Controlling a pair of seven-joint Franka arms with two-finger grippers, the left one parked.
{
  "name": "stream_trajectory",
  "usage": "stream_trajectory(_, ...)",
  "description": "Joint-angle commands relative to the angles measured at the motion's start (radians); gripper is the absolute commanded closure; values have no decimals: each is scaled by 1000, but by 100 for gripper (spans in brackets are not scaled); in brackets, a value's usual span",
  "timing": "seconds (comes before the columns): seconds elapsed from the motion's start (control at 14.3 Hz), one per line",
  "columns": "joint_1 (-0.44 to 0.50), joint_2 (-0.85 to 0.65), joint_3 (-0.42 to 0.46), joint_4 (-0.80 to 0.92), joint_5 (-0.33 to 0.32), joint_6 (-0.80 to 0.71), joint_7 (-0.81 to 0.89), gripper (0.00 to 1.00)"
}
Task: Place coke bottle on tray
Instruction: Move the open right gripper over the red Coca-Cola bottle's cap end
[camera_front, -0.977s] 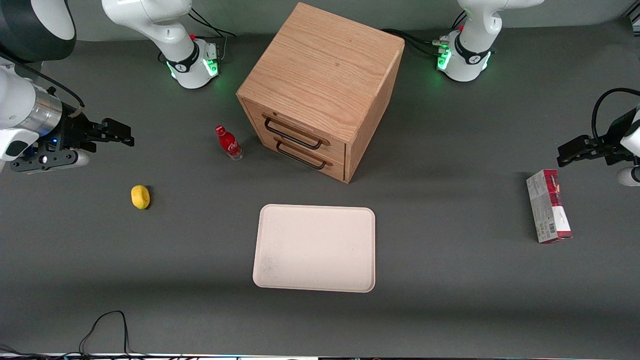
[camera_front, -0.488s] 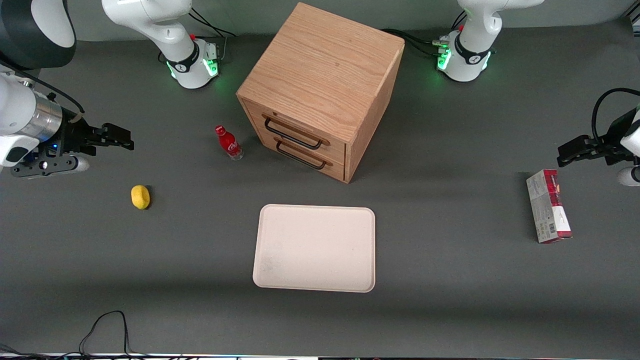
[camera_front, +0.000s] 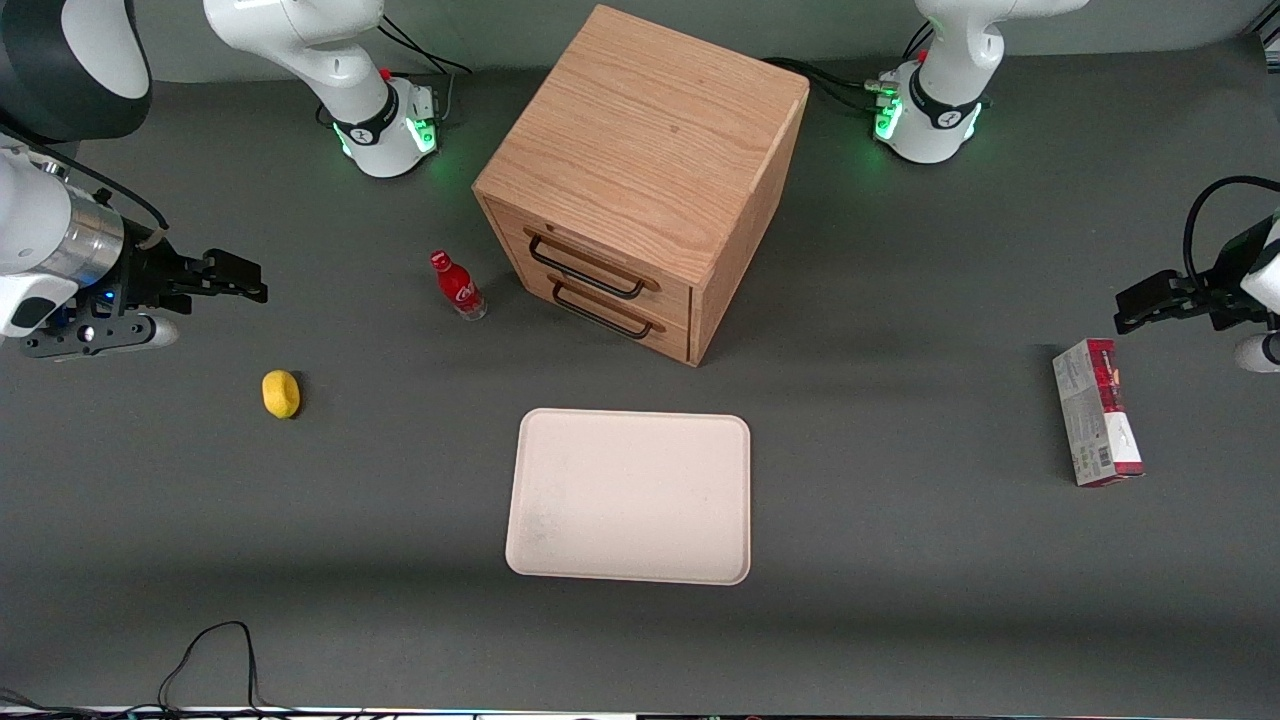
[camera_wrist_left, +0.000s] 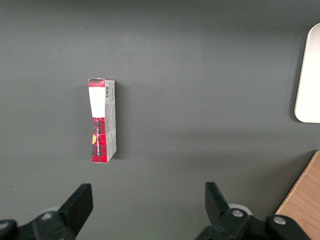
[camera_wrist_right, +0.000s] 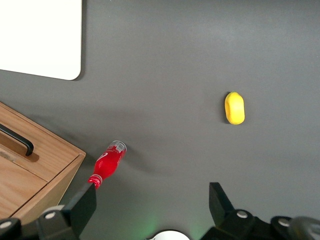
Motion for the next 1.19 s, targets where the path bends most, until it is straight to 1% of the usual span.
stream_trajectory(0.0,18,12,4,30,4,-43,13,0)
stream_trajectory(0.21,59,6,8,33,5,-66,53,0)
stream_trajectory(0.35,78,9,20,49,16,-69,131,0)
stream_trajectory(0.56,180,27,26,78,17,-69,289,0)
stream_trajectory(0.7,231,58,27,116,20,-69,355,0)
stream_trajectory(0.84,239,69,27,121,36,-69,409,0)
stream_trajectory(1.12,240,80,26,119,39,-69,417,0)
